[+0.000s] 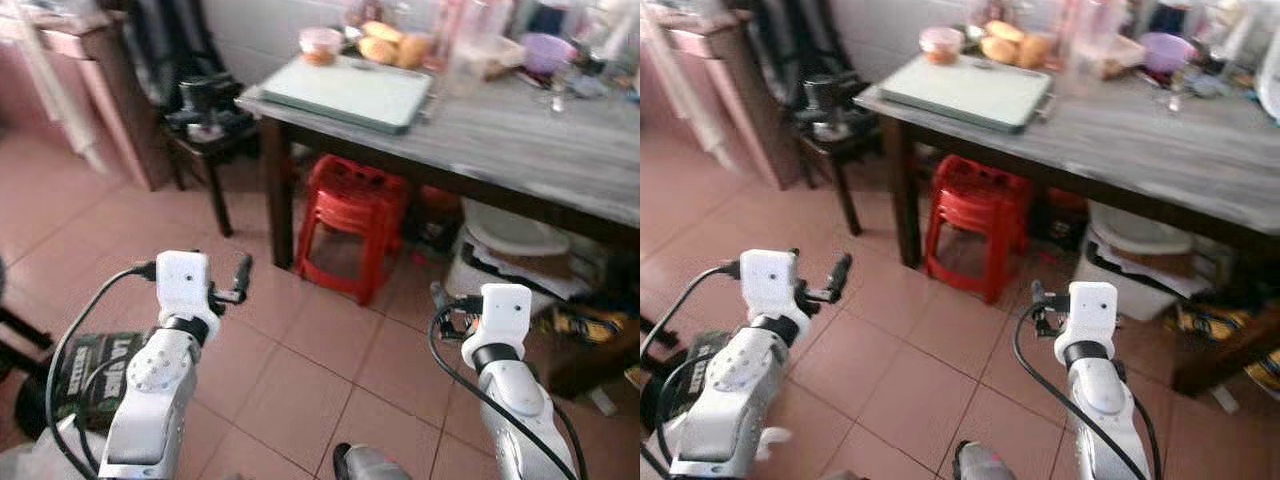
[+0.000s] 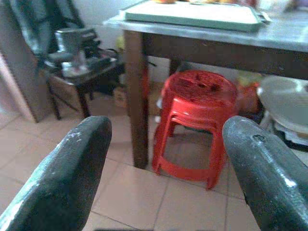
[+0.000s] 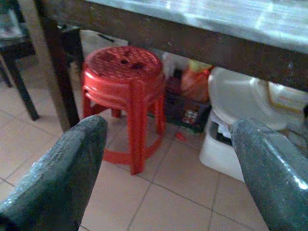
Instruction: Setting the table
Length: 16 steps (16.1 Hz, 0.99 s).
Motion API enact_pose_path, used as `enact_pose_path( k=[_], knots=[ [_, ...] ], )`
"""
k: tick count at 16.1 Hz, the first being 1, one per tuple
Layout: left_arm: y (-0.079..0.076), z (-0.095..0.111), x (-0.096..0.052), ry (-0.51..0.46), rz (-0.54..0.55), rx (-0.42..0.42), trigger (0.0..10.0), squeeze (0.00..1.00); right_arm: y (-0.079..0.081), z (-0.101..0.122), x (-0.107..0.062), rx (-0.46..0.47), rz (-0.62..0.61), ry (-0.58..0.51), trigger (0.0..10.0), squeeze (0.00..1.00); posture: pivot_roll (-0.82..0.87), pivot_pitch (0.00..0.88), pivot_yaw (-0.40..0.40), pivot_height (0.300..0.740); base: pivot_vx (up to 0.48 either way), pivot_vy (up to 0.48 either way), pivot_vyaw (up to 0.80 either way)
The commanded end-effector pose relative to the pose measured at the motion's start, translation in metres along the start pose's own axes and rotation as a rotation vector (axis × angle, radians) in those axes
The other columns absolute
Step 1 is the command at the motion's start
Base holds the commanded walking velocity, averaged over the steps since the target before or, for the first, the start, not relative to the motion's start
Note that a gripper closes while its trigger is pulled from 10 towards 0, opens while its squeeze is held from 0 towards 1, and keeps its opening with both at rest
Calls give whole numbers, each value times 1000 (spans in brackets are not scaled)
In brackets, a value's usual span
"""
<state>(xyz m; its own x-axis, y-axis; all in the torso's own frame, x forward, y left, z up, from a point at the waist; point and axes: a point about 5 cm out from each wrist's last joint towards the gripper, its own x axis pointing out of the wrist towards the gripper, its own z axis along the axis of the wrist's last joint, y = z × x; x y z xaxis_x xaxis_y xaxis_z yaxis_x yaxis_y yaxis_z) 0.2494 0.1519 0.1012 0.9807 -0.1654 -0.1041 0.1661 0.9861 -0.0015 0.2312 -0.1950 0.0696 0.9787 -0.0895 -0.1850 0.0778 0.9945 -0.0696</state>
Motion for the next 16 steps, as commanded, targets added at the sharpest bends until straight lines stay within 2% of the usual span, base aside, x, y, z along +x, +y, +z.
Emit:
enact_pose_path(
  k=[1, 3, 10, 13, 16],
  knots=[
    [-2, -5, -1, 18, -13, 6, 10000, 0, 1, 1, 2, 6, 2, -7, 10000, 0, -17, 0, 28, 740, 0, 0, -800],
    [-6, -5, -1, 20, -31, 5, 10000, 0, 0, 1, 2, 7, -3, -7, 10000, 0, -25, 0, 25, 740, 0, 0, -800],
    [-5, -3, 2, 9, -26, 3, 10000, 0, -2, 1, 1, 2, -3, -6, 10000, 0, -28, 0, 23, 740, 0, 0, -800],
    [-2, -3, 3, 1, 2, -23, 10000, 0, -2, 1, 1, 2, -3, -6, 10000, 0, -29, 0, 25, 740, 0, 0, -800],
    [0, -3, 3, 2, 33, -11, 10000, 0, -2, 1, 2, 1, -3, -5, 10000, 0, -28, 0, 23, 740, 0, 0, -800]
  ],
)
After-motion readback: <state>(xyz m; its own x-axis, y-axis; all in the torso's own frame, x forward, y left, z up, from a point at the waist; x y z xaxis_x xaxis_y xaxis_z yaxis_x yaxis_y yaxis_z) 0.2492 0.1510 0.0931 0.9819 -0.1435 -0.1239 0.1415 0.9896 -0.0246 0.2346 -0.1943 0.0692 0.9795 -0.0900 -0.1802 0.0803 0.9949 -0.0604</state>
